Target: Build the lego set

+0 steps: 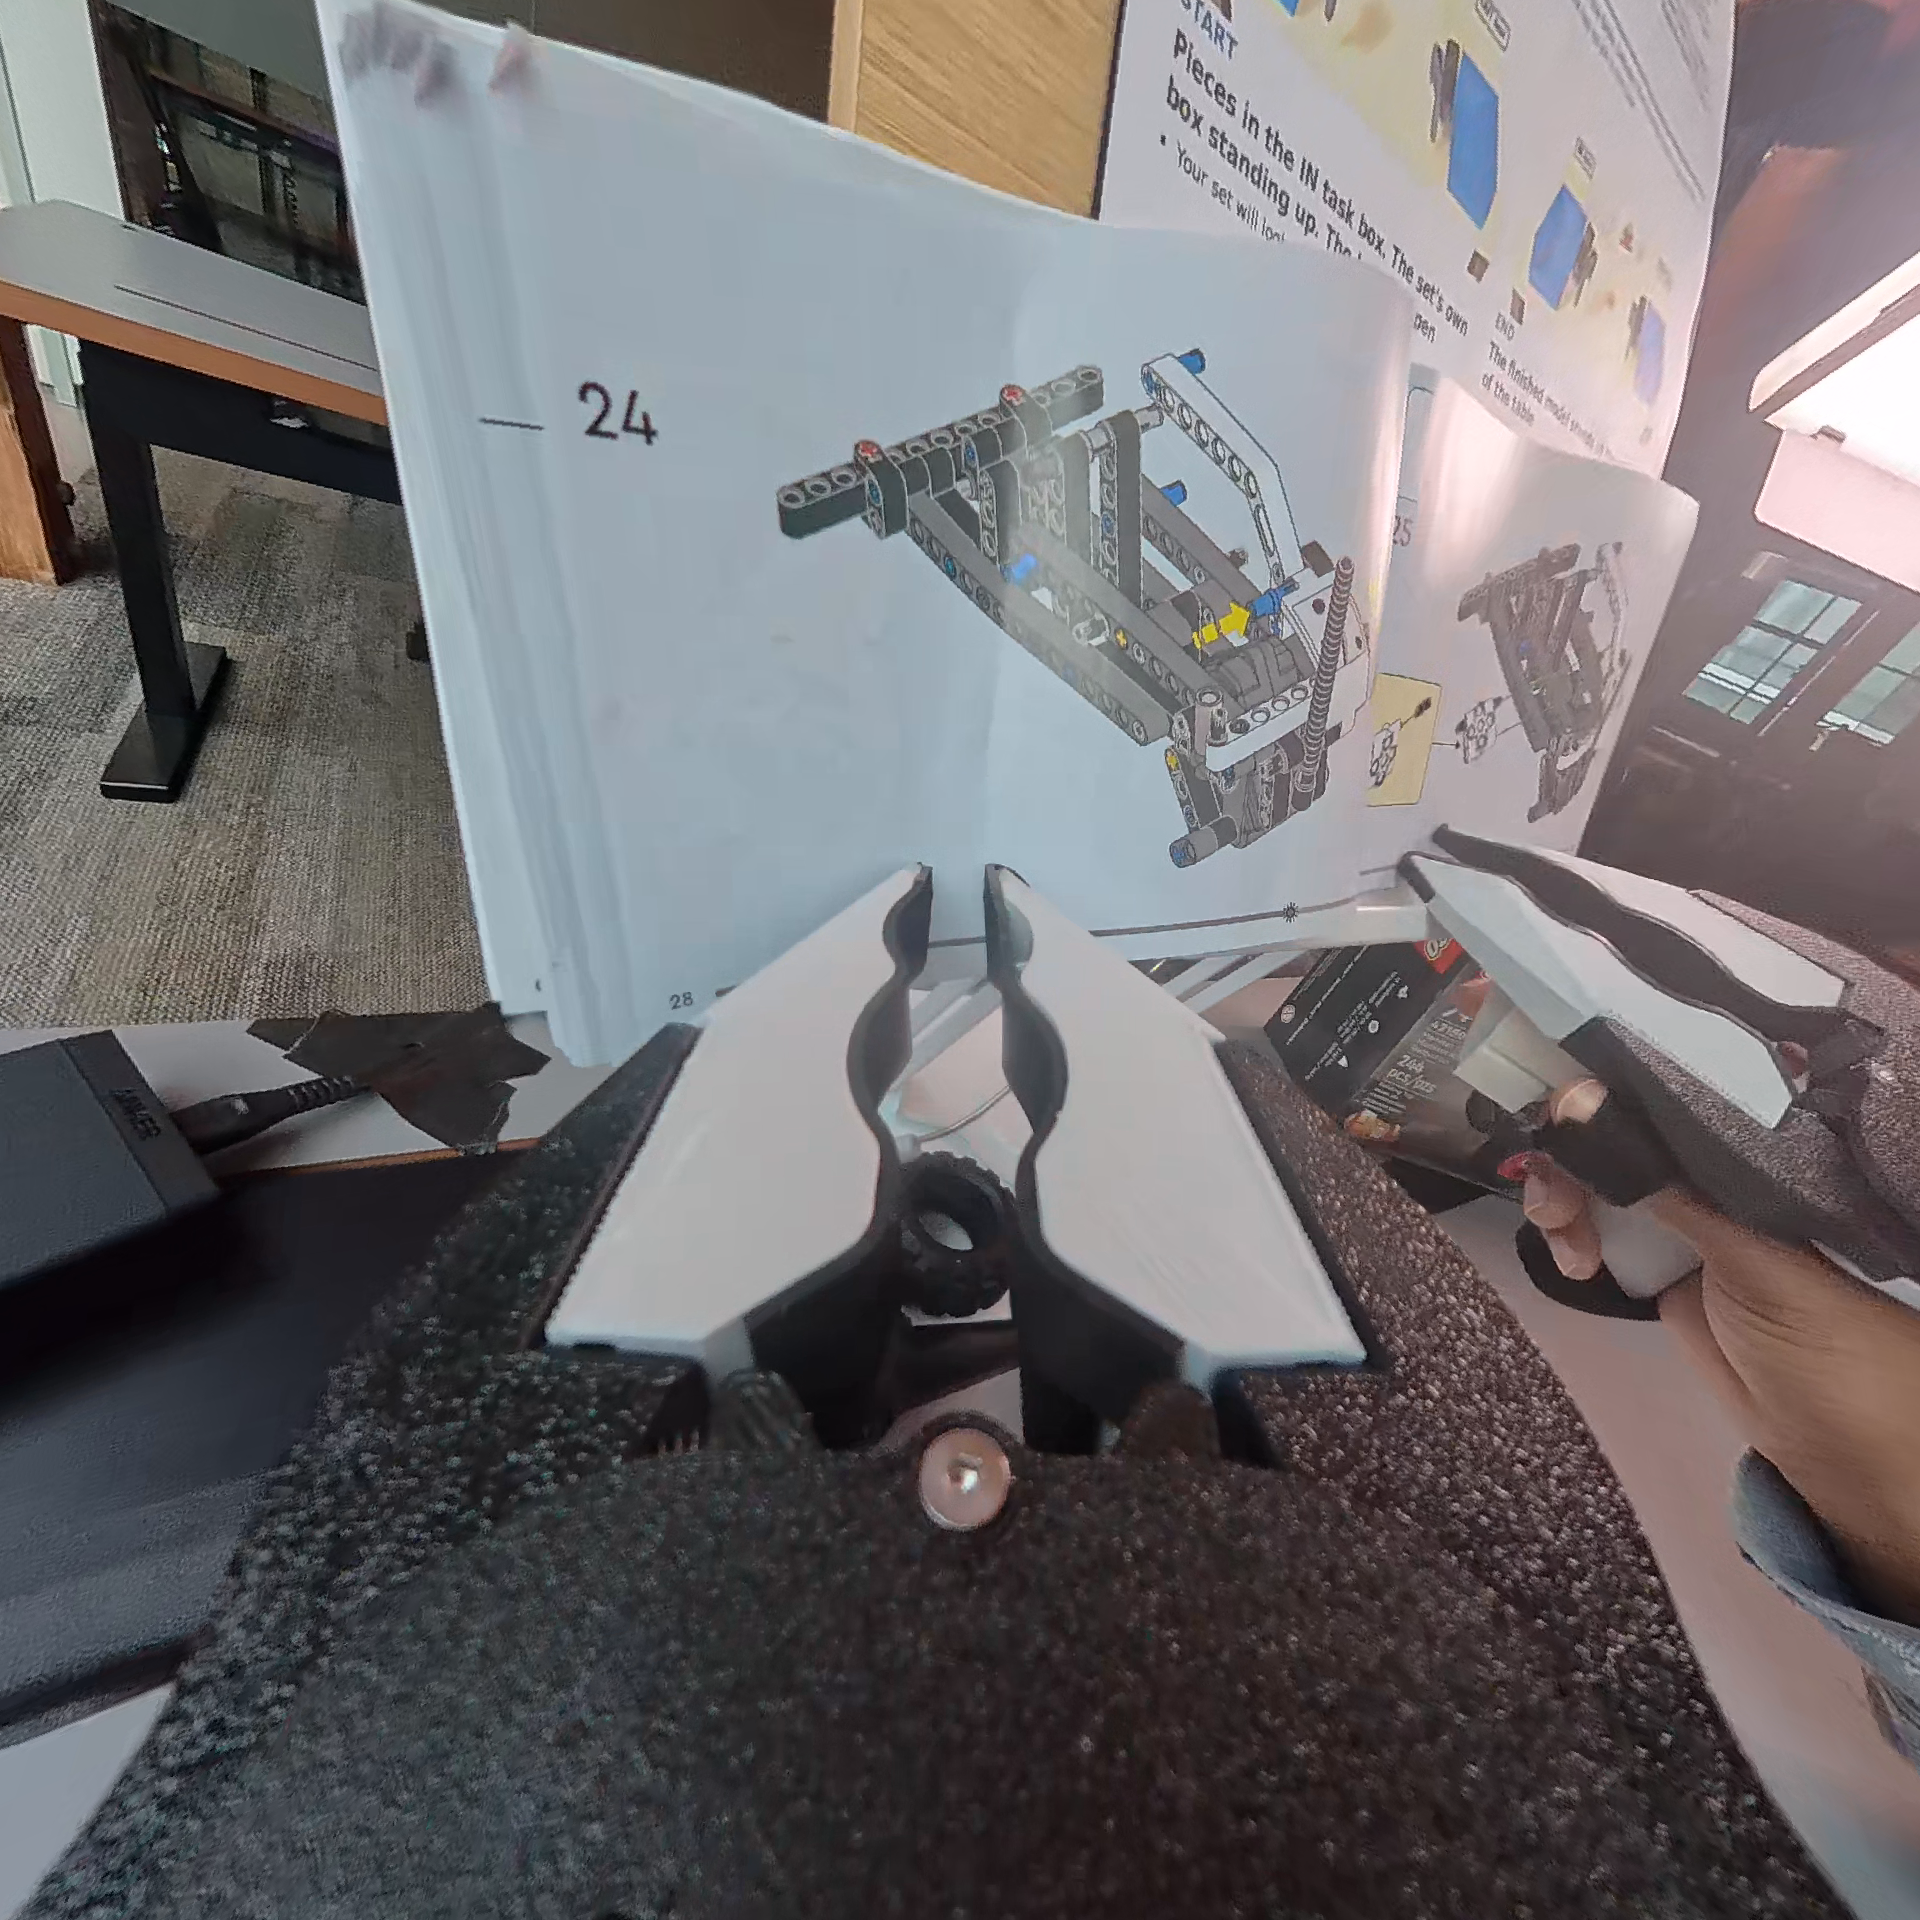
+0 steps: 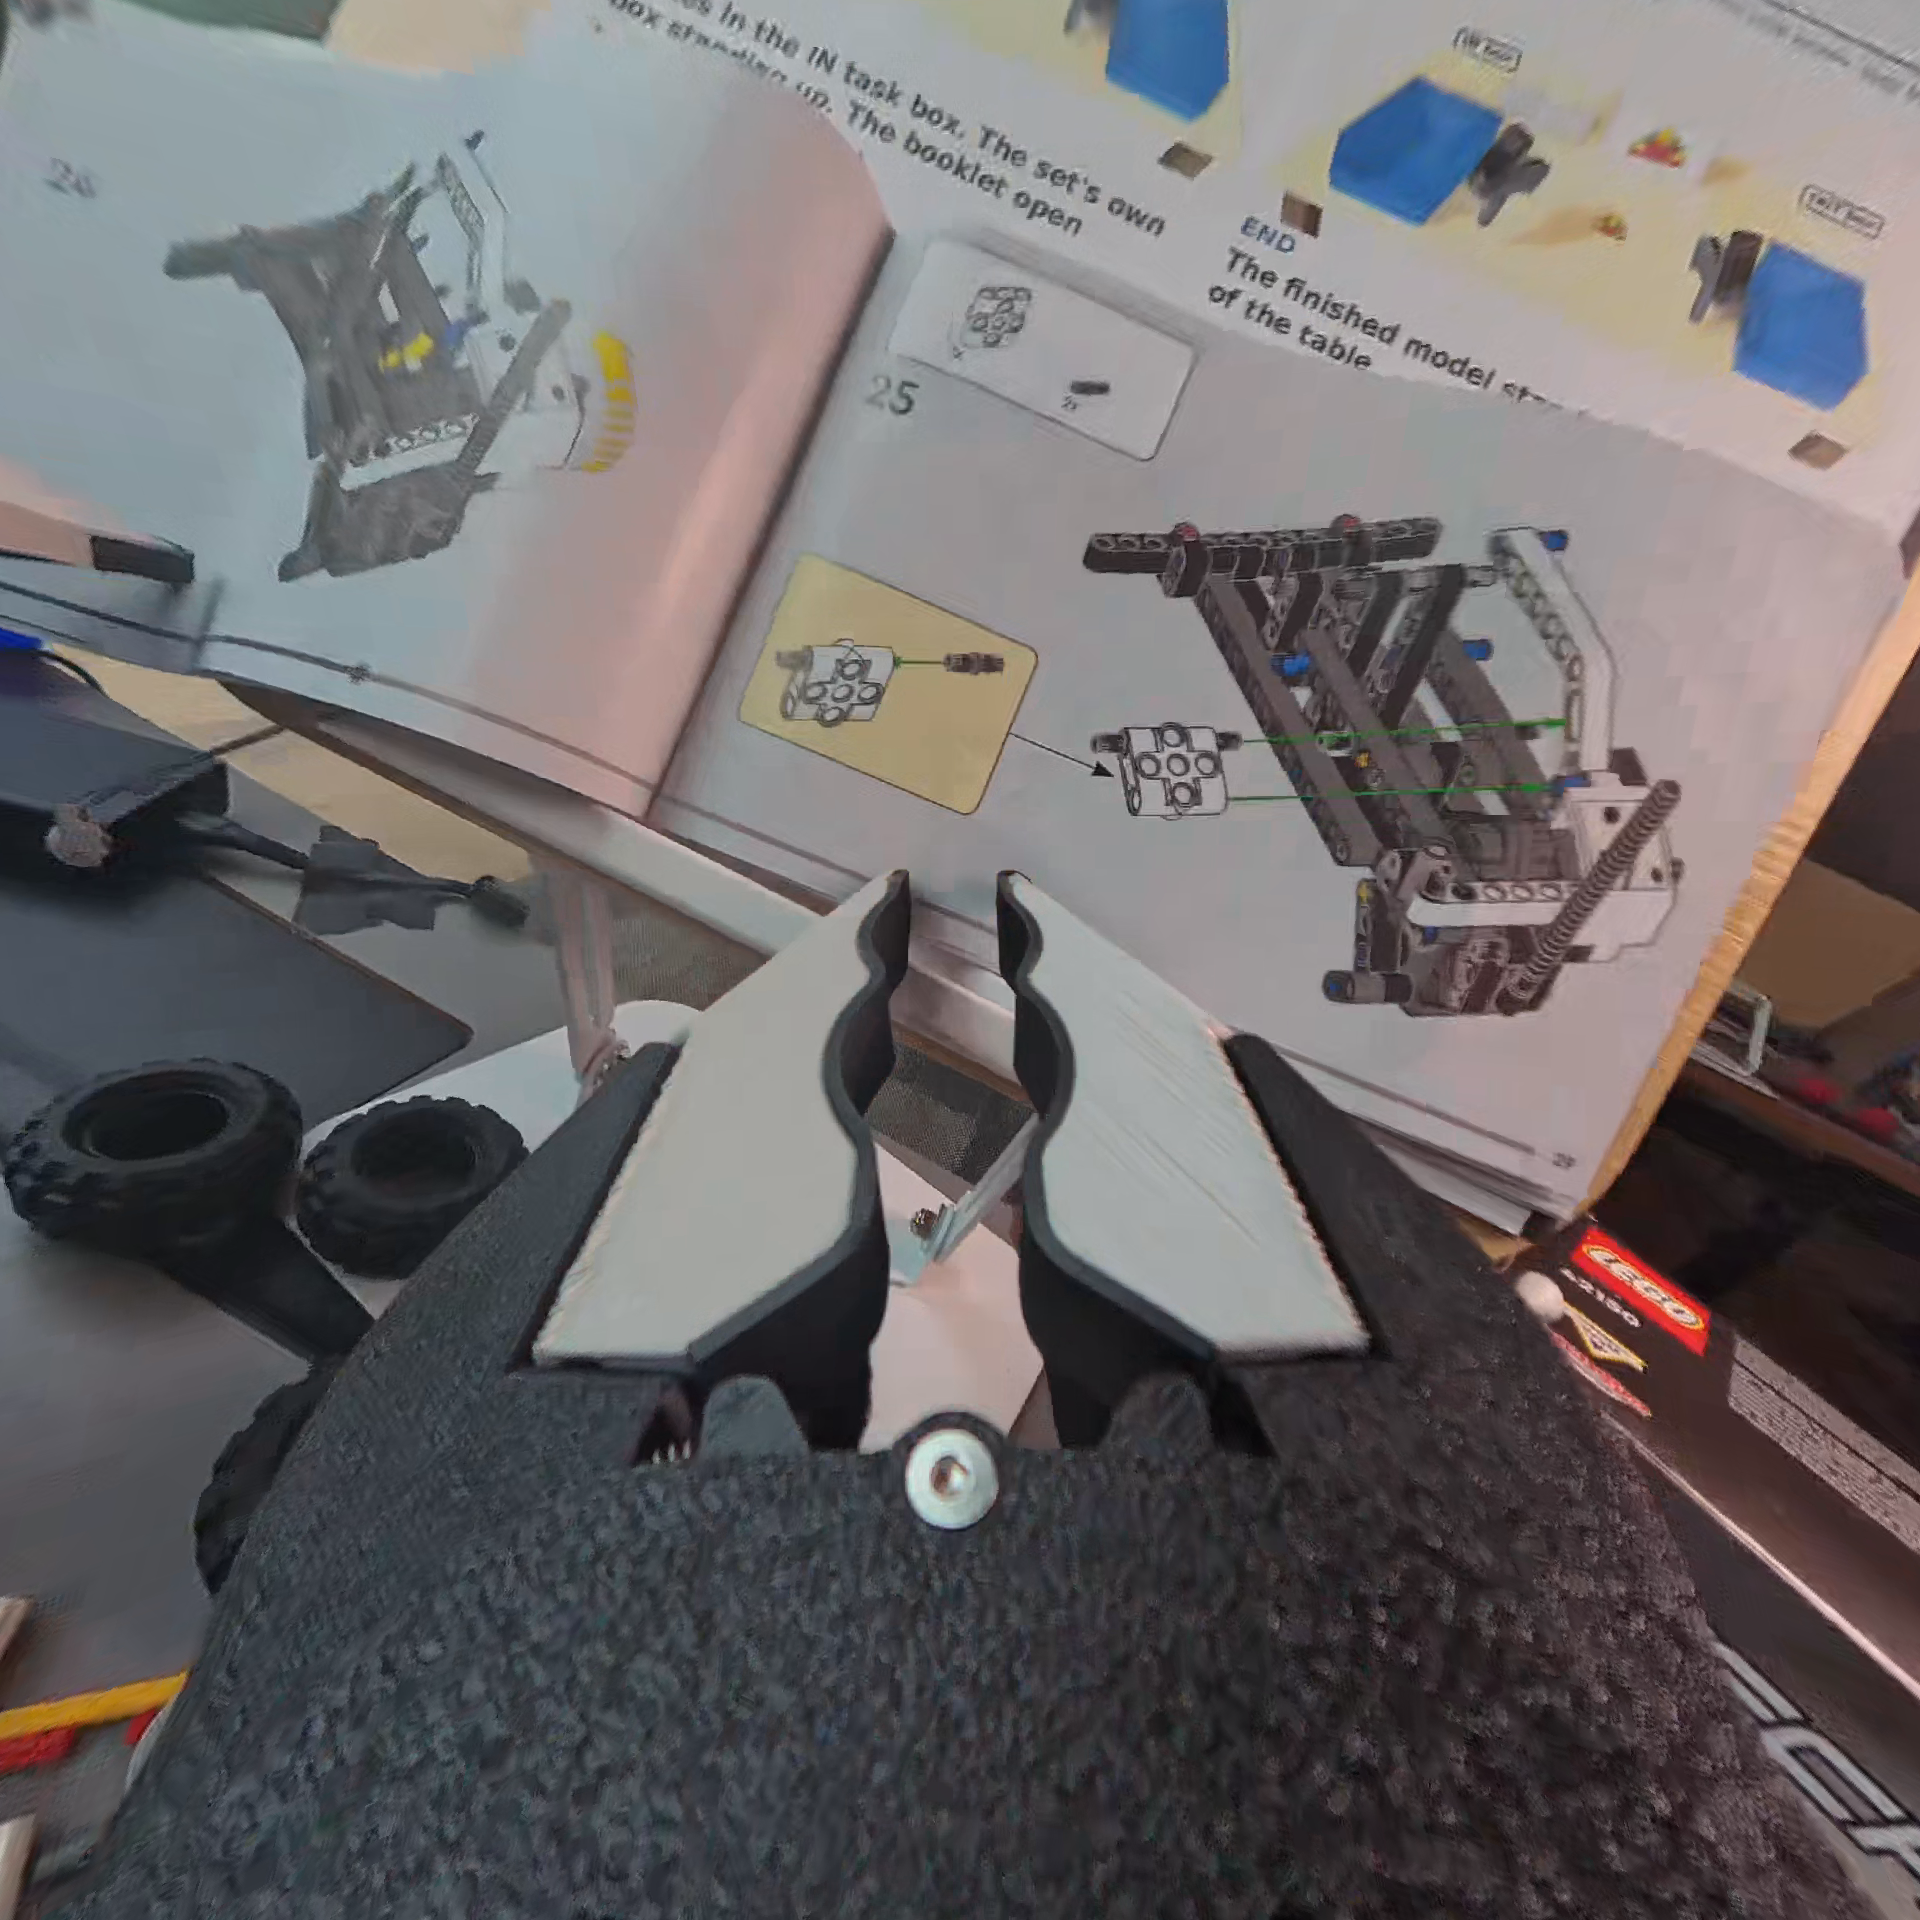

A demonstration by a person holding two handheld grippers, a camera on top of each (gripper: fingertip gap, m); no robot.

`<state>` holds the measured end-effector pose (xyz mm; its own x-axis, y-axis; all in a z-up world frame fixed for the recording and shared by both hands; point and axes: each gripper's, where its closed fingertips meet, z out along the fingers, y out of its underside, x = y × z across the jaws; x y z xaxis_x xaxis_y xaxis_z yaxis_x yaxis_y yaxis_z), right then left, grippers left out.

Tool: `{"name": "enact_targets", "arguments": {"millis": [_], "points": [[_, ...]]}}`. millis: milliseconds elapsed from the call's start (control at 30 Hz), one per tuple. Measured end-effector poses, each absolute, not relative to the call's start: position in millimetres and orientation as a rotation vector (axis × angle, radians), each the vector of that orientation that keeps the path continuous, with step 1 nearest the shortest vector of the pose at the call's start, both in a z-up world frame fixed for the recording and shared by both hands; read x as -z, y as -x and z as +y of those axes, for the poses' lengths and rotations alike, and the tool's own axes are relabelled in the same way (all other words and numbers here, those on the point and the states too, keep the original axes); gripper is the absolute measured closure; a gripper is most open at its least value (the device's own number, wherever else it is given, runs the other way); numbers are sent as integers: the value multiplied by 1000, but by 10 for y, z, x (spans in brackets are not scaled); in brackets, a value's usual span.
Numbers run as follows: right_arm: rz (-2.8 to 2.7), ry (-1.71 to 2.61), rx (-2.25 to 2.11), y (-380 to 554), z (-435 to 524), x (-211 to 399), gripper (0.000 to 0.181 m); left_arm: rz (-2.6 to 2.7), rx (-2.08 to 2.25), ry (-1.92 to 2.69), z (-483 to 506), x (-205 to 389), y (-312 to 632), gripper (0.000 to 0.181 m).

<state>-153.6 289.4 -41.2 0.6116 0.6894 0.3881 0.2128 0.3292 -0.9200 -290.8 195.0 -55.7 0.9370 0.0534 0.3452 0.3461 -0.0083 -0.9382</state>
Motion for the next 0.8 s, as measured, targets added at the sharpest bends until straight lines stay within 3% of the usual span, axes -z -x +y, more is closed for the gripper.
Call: {"name": "enact_targets", "arguments": {"millis": [500,700,800], "points": [[-788,1387,-429,1266,3144,407,179,-234,120,1558,2040,460,2896,179],[-799,1273,-507,1424,2824,168,153,-217,112,1554,2032,421,2869,176],[-856,1212,-556,1734,2499,81,126,-217,117,1556,2034,433,2864,176]]}}
